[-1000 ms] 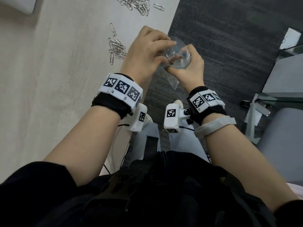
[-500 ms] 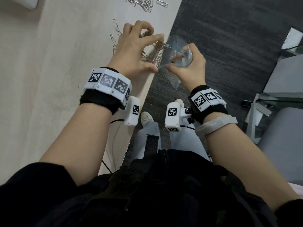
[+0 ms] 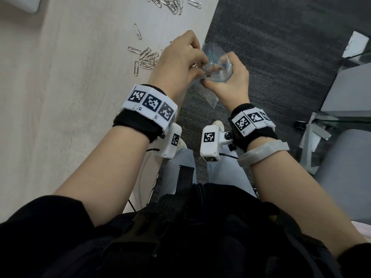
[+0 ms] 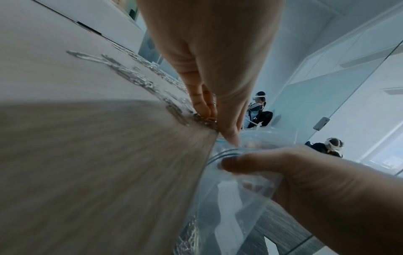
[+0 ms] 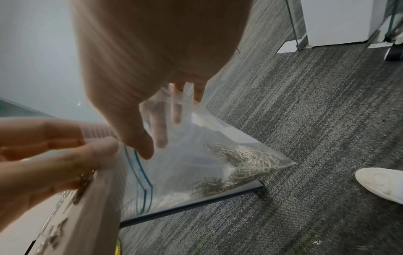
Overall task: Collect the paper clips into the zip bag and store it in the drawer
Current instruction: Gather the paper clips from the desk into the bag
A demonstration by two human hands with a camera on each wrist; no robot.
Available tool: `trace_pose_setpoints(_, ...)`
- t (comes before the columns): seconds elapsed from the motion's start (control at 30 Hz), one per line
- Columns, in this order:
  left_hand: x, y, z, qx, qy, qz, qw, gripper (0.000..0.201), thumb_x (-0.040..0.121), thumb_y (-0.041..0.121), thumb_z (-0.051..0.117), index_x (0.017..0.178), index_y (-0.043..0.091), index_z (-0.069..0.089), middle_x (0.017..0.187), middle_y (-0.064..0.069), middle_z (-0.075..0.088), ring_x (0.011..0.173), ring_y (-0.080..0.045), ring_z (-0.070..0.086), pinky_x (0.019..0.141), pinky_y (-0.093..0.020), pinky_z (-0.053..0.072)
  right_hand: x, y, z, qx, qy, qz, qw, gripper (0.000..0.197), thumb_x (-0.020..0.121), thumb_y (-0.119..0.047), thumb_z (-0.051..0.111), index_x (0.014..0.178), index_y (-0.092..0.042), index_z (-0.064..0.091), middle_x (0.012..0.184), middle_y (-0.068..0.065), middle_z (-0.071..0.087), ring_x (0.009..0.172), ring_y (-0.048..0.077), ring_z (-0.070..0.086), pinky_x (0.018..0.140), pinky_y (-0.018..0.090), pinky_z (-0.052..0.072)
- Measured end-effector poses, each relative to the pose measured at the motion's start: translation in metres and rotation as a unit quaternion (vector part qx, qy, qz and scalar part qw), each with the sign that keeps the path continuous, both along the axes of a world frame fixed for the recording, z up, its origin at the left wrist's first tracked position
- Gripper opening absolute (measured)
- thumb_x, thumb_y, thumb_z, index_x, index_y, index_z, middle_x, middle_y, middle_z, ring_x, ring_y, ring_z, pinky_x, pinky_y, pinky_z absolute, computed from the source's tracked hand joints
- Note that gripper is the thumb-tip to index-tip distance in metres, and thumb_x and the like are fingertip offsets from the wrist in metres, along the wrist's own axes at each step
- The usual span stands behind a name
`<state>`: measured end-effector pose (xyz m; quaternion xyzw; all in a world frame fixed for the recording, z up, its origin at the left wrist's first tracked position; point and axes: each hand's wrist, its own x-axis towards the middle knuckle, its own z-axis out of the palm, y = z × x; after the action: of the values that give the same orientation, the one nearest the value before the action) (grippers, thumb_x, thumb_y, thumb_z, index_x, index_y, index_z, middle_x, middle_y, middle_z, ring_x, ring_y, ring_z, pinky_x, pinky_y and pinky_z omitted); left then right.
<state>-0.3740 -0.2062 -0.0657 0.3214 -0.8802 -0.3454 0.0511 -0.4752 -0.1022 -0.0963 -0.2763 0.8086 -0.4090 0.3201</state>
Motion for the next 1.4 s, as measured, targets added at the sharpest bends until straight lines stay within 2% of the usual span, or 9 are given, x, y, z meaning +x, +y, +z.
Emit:
trace_pose_setpoints(0.23,0.013,-0.005,0.008,-0.036,0.08,0.103,0.991,0.02,0.086,0.011,0.056,0.098,0.018,0.071,0.102,-0.007,0.062,0.1,-0.019,0.052,0.082,-0.005,0.032,0.0,0.001,-0.004,0.008,0.004,0.003,1.0,0.038,0.053,-0.042,0.073,0.069,-0.038,0.04,0.085,0.008,0.069,0.088,0.03,0.063,0.081,0.049,0.051)
trace_pose_setpoints(0.4,0.046,-0.025,0.014,-0.053,-0.116,0.203,0.971,0.063,0.078,0.053,0.061,0.135,0.032,0.043,0.154,0.0,0.021,0.144,-0.026,0.006,0.11,-0.05,0.013,0.0,0.004,-0.006,0.001,-0.009,-0.002,1.0,0.039,0.054,-0.042,0.077,0.071,-0.039,0.042,0.086,0.009,0.07,0.09,0.03,0.064,0.081,0.047,0.053)
trace_pose_setpoints(0.57,0.069,-0.03,0.013,0.062,-0.203,0.078,0.974,0.133,0.043,0.071,0.068,0.149,0.028,-0.001,0.155,-0.008,-0.022,0.14,-0.034,-0.025,0.108,-0.062,-0.014,0.0,0.005,-0.009,0.005,-0.001,0.001,1.0,0.037,0.056,-0.043,0.076,0.071,-0.039,0.043,0.088,0.008,0.069,0.092,0.029,0.063,0.083,0.046,0.052)
trace_pose_setpoints(0.7,0.076,-0.029,0.013,0.002,-0.186,0.08,0.979,0.116,0.05,0.063,0.075,0.146,0.029,0.022,0.157,0.001,0.005,0.141,-0.031,0.006,0.114,-0.047,0.007,0.001,0.007,-0.007,0.001,0.002,0.002,1.0,0.039,0.055,-0.044,0.076,0.072,-0.038,0.042,0.087,0.008,0.07,0.091,0.029,0.063,0.084,0.043,0.051)
trace_pose_setpoints(0.8,0.075,-0.027,0.013,-0.009,-0.106,0.137,0.985,0.089,0.052,0.058,0.077,0.13,0.026,0.05,0.141,0.0,0.036,0.125,-0.026,0.031,0.105,-0.032,0.03,0.001,0.007,-0.008,-0.002,0.0,0.002,1.0,0.039,0.055,-0.042,0.076,0.071,-0.038,0.041,0.087,0.008,0.07,0.091,0.029,0.063,0.083,0.043,0.052)
trace_pose_setpoints(0.93,0.065,-0.019,0.01,0.019,-0.047,0.167,0.985,0.069,0.058,0.044,0.082,0.119,0.02,0.06,0.123,-0.002,0.049,0.102,-0.015,0.047,0.095,-0.028,0.044,0.001,0.007,-0.009,-0.006,0.001,0.006,1.0,0.039,0.056,-0.042,0.076,0.071,-0.037,0.041,0.085,0.008,0.07,0.089,0.03,0.064,0.082,0.042,0.052)
trace_pose_setpoints(1.07,0.055,-0.013,0.012,0.026,-0.033,0.142,0.989,0.064,0.057,0.04,0.084,0.114,0.019,0.062,0.118,-0.005,0.052,0.09,-0.012,0.046,0.086,-0.031,0.048,0.001,0.008,-0.01,-0.005,0.005,0.017,1.0,0.039,0.056,-0.045,0.075,0.071,-0.036,0.04,0.085,0.009,0.07,0.088,0.029,0.064,0.083,0.043,0.051)
trace_pose_setpoints(1.27,0.039,-0.014,0.021,0.031,-0.138,0.043,0.989,0.115,0.044,0.053,0.083,0.143,0.03,0.03,0.143,-0.005,0.025,0.127,-0.026,0.026,0.11,-0.039,0.029,-0.002,0.007,-0.009,-0.007,0.004,0.02,1.0,0.039,0.055,-0.046,0.074,0.071,-0.037,0.04,0.085,0.006,0.066,0.088,0.029,0.062,0.08,0.041,0.05)
trace_pose_setpoints(1.4,0.033,-0.019,0.023,0.044,-0.126,0.024,0.991,0.098,0.047,0.048,0.085,0.135,0.033,0.045,0.14,-0.005,0.029,0.124,-0.028,0.028,0.106,-0.04,0.034,-0.004,0.005,-0.015,0.001,-0.008,0.014,1.0,0.039,0.054,-0.045,0.076,0.072,-0.037,0.041,0.086,0.011,0.068,0.09,0.031,0.064,0.082,0.048,0.052)
